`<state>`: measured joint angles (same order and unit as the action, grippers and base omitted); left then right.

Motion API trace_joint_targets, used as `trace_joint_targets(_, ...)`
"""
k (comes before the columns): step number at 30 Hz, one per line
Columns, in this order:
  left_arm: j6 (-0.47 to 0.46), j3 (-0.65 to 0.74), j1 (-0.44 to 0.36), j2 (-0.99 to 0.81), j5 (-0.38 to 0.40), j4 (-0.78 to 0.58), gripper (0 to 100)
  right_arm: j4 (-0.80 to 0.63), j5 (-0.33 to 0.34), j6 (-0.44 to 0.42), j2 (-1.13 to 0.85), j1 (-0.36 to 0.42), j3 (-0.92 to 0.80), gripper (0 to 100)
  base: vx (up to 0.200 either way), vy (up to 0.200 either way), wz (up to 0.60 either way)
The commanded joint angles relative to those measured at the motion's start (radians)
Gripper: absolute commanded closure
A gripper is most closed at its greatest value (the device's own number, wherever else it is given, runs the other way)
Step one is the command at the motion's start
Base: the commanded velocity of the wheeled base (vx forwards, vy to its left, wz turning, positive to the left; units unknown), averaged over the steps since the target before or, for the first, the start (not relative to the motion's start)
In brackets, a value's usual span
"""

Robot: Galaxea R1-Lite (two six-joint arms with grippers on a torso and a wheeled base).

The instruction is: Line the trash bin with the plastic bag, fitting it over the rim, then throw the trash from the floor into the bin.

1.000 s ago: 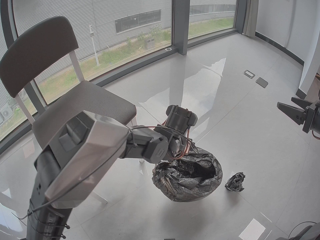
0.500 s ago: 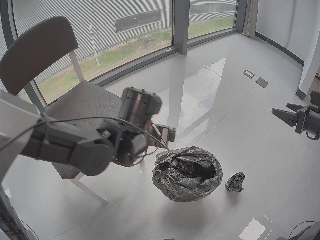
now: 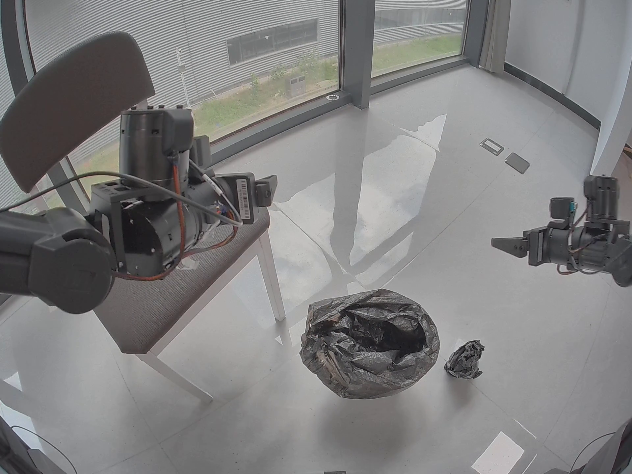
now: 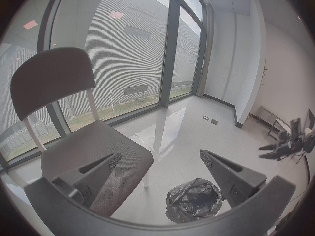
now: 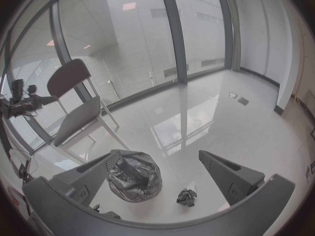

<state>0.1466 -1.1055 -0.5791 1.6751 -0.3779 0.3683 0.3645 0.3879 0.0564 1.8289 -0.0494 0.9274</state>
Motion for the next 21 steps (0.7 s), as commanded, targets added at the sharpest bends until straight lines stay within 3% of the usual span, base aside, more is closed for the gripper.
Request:
trace_joint_targets(1,0.001,0.055,0.015,-0.08,-0.004,0.031,0,-0.144,-0.024,0.048,0.369,-0.033,0.229,0,0.0,0.0,0.0)
trace_joint_targets(10,-0.002,0.093,0.016,-0.12,-0.004,0.057,0,-0.243,-0.035,0.151,0.575,-0.069,0.323,0,0.0,0.0,0.0)
trace_joint_targets(15,-0.001,0.095,0.018,-0.109,-0.004,0.058,0,-0.297,-0.084,0.152,0.676,-0.089,0.416,0,0.0,0.0,0.0)
trace_joint_targets(21,-0.001,0.095,0.018,-0.095,-0.004,0.06,0,-0.337,-0.084,0.154,0.728,-0.098,0.481,0,0.0,0.0,0.0)
